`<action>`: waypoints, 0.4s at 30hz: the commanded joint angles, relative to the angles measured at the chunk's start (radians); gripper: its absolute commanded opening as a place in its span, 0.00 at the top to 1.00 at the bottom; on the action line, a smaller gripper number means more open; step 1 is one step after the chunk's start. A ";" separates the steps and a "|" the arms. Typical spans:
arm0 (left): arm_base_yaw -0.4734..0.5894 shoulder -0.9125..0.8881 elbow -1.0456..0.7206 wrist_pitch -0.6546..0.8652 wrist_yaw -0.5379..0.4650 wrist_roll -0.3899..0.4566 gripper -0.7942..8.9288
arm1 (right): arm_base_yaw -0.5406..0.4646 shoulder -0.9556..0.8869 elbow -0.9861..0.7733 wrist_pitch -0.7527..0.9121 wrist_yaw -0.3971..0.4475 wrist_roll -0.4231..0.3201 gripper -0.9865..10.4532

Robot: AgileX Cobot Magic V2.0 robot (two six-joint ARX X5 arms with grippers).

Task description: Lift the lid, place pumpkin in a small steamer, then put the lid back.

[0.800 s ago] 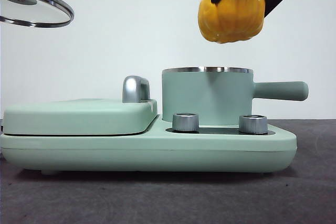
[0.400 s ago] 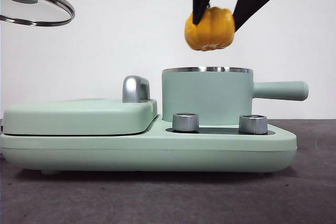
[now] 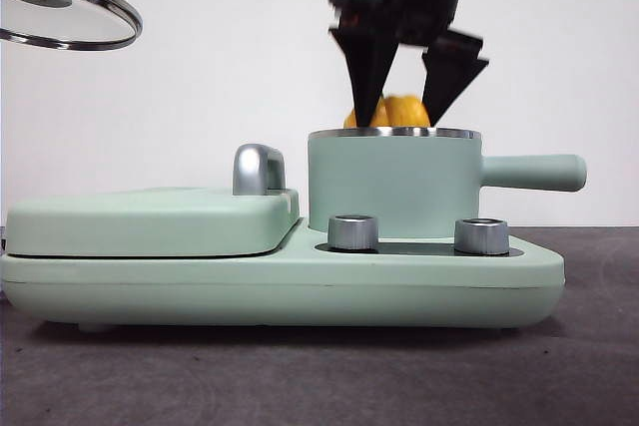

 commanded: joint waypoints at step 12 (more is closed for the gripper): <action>0.000 0.001 0.013 0.032 0.006 -0.004 0.91 | 0.003 0.141 0.024 0.084 0.001 -0.034 0.57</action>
